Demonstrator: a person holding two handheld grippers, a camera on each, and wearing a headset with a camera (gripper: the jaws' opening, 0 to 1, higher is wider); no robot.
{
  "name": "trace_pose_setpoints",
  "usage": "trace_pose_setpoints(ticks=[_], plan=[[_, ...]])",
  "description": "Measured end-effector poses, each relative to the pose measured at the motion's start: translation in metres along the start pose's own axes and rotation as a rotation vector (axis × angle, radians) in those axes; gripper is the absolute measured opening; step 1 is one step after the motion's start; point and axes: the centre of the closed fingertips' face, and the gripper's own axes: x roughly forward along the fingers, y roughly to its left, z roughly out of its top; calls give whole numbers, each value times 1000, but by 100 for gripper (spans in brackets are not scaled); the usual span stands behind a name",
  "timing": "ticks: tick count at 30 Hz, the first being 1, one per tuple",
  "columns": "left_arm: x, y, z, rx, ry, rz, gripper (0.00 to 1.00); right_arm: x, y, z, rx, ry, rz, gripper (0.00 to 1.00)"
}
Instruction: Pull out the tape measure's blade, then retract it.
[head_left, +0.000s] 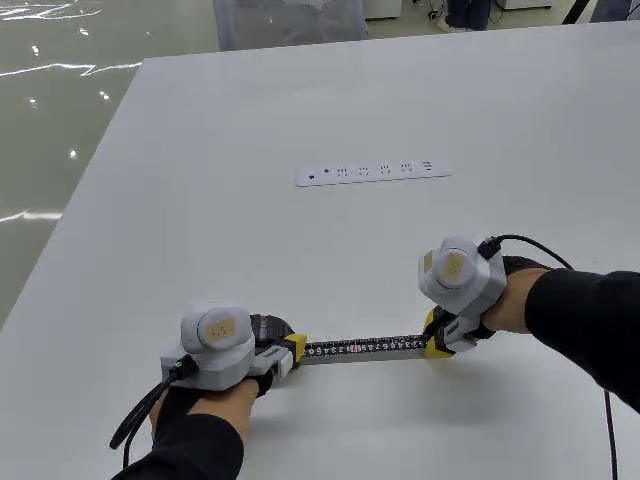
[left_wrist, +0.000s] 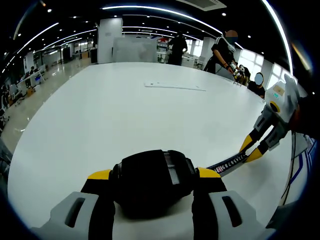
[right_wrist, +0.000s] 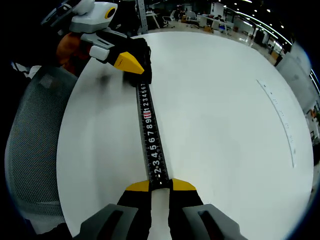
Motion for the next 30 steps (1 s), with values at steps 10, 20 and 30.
trace_pose_setpoints(ticks=[10,20,30], plan=[[0,0,-1,-1,0,0,57,1,1,4,-7,-1,0,8],[0,0,-1,-4,2,1,57,2,1,9,-2,-3,-1,8],[1,0,-1,-5,4,1,57,4,1,15,-18,-4,5,8]])
